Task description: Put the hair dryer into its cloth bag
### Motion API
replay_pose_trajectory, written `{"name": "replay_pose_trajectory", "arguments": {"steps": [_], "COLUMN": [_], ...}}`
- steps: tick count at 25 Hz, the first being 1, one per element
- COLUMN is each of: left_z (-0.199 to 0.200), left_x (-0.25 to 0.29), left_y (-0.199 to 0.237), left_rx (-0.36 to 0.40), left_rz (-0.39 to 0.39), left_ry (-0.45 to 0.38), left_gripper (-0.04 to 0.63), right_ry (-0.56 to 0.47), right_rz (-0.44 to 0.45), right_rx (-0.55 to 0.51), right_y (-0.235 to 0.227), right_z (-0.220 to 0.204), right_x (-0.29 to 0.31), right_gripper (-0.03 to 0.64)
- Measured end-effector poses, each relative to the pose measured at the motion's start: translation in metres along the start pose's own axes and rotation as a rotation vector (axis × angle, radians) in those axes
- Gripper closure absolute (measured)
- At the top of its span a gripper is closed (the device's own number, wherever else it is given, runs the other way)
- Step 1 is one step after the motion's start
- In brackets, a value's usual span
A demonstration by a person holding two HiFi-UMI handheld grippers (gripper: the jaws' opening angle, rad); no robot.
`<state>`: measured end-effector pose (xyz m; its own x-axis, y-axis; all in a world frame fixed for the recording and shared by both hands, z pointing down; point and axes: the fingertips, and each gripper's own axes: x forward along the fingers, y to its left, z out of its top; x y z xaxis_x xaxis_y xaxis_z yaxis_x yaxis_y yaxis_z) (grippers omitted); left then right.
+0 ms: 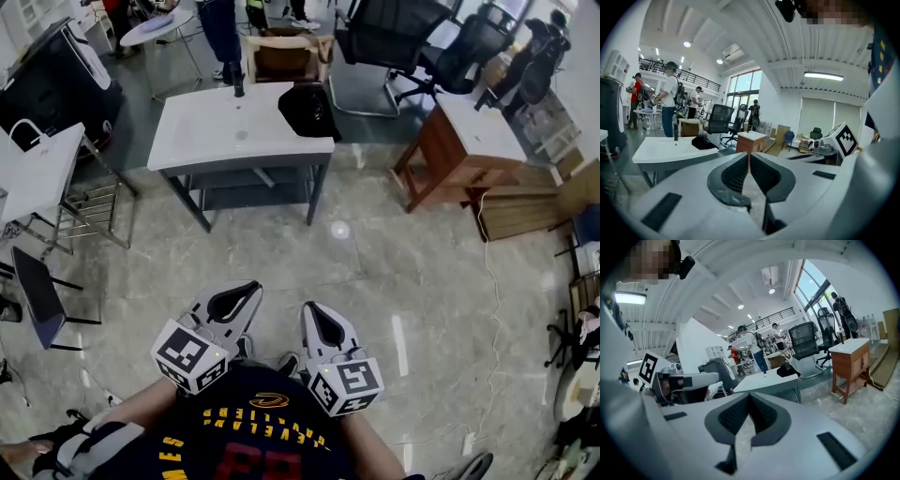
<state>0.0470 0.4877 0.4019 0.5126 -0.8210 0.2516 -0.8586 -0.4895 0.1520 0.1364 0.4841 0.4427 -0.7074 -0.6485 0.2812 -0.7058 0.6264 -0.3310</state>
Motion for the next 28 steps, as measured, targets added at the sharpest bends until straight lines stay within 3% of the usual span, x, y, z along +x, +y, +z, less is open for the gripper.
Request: {"name": "replay_pose_trajectory", "arguments": {"steps": [14,18,28], "left_z": [-0.035,-0.039,-0.017], "left_x": [0.004,0.008,0.068], "left_y": [-0.035,-0.029,0.013], "left_rx": [-0.071,-0.055,-0.046], "left_rz": [0.064,0.093,0.018], "left_ry": [0.041,0.055,0.043], "left_gripper": [0.580,0.580,0.580], "right_ry": [0.110,0.126,0.122], "right_rz": [0.050,0.072,0.005], "right_rx": [0.042,0.045,0.028], "right_y": [-0.024,-0.027,-0.065], "right_z": [-0.040,-0.043,-0.014], "right_x": [-0.021,-0.012,0.038], "right_gripper": [0.609,0.609,0.609]}}
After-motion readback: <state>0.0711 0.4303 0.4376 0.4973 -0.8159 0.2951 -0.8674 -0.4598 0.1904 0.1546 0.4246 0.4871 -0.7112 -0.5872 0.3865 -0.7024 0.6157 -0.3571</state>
